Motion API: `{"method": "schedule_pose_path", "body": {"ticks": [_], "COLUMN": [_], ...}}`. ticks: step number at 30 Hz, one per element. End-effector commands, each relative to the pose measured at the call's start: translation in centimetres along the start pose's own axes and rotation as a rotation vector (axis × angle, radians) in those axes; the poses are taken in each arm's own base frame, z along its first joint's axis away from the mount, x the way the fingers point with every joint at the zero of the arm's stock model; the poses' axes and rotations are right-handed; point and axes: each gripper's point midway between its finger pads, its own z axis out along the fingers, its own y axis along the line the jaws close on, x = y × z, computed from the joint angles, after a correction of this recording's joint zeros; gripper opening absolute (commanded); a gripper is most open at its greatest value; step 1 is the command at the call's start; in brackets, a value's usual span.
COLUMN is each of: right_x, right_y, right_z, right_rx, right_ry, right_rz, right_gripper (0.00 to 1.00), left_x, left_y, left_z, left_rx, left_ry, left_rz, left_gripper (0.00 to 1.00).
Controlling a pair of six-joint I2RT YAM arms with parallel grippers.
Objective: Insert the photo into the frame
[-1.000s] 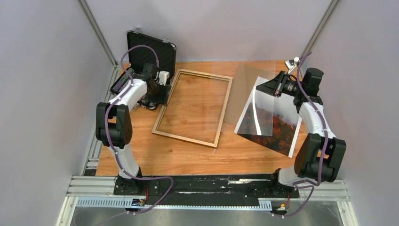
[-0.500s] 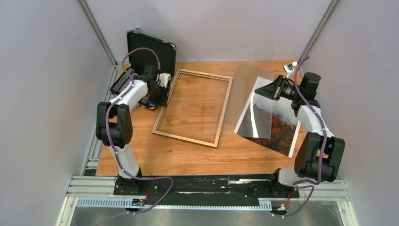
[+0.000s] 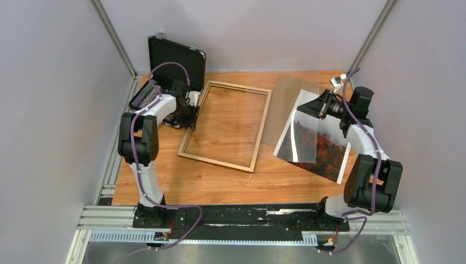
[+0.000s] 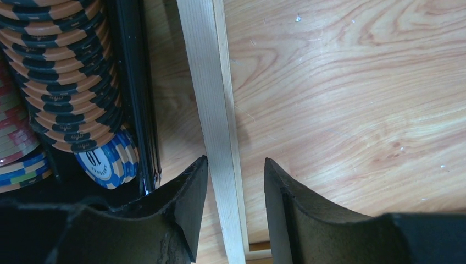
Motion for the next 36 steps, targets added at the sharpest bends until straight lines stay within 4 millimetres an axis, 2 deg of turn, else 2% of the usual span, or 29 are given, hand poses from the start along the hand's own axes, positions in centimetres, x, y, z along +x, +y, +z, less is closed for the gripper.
{"method": "schedule_pose_path", "body": {"ticks": [1,4,8,11,20,28,31,36], "right_x": [-0.3,-0.2,-0.3,-0.3,-0.3,0.0,0.3,0.8], "right_y": [1.9,1.8,1.6,1.4,1.1,-0.1,-0.7,-1.6], "right_z": [-0.2,-0.3,-0.4,-0.4,-0.3,-0.1,0.2,0.6], "right_rx": [-0.039,-0.038,-0.032,-0.029,-0.022,-0.008,-0.007,-0.006], "right_ry": [-0.004,-0.004,-0.009,-0.011,-0.015,-0.011,-0.001,0.007], "right_rz": [-0.098,-0.094,-0.093,-0.090,-0.083,-0.053,-0.041,-0.036], "right_gripper": [0.00,0.00,0.00,0.00,0.00,0.00,0.00,0.00], "left_x": [-2.2,-2.0,-1.4,-0.8,2.4,4.7,5.5,6.0], "left_y": [0.7,0.8,0.2,-0.3,-3.3,-4.7,-4.9,-5.0], "left_z": [0.1,0.7,0.8,0.7,-0.1,-0.8,-1.0,-0.8], "left_rx": [-0.022,-0.020,0.011,0.029,0.118,0.148,0.152,0.140], "left_ry": [-0.053,-0.038,-0.029,-0.021,0.033,0.058,0.056,0.043], "left_rz": [0.017,0.014,0.007,0.001,0.003,-0.048,-0.058,-0.112], "left_gripper": [0.49,0.45,0.30,0.26,0.12,0.12,0.16,0.18]}}
